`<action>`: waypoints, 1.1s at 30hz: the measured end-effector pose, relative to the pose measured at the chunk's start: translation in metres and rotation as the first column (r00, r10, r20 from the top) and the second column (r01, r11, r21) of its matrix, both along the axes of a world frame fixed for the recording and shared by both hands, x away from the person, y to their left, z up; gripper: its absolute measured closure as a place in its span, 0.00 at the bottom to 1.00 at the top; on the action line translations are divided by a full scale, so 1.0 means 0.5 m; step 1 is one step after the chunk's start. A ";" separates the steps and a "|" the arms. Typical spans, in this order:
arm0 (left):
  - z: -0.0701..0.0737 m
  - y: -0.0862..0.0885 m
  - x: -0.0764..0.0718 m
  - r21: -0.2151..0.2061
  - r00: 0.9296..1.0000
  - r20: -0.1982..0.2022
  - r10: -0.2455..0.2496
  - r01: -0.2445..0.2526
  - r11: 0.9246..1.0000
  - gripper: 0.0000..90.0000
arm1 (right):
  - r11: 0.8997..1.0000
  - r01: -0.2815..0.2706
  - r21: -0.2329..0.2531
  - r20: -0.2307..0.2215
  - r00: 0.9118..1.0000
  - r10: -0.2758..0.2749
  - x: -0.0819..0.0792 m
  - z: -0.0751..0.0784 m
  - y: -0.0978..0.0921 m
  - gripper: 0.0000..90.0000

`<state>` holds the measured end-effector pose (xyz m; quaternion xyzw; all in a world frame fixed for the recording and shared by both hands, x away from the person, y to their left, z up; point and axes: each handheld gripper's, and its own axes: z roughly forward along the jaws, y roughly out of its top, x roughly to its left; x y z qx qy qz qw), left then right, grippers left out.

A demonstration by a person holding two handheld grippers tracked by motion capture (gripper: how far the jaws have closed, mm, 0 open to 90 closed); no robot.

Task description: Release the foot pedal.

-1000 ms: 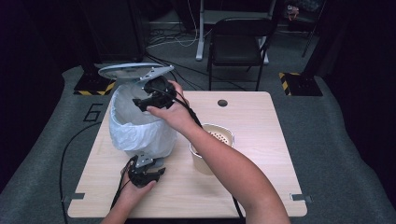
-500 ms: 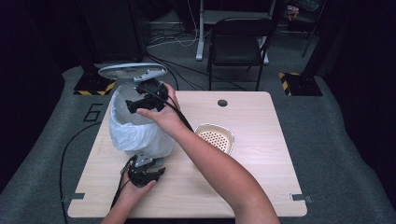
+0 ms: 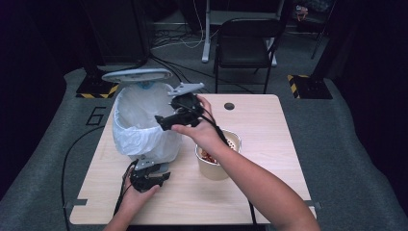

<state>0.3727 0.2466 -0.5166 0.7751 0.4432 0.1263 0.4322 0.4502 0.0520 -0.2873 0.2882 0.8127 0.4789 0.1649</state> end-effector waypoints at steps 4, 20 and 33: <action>0.016 0.004 -0.005 -0.059 1.000 0.015 -0.009 0.010 0.998 0.41 | 0.999 0.038 -0.009 0.014 0.999 -0.038 -0.014 0.000 -0.076 0.12; 0.060 0.027 -0.035 -0.041 0.998 0.053 -0.037 0.039 0.998 0.37 | 0.990 0.134 -0.052 0.067 0.989 -0.131 -0.077 -0.067 -0.262 0.16; 0.065 0.086 -0.053 0.008 0.998 0.054 -0.013 0.013 1.000 0.33 | 0.979 0.201 -0.025 0.035 0.979 -0.200 -0.149 -0.148 -0.376 0.21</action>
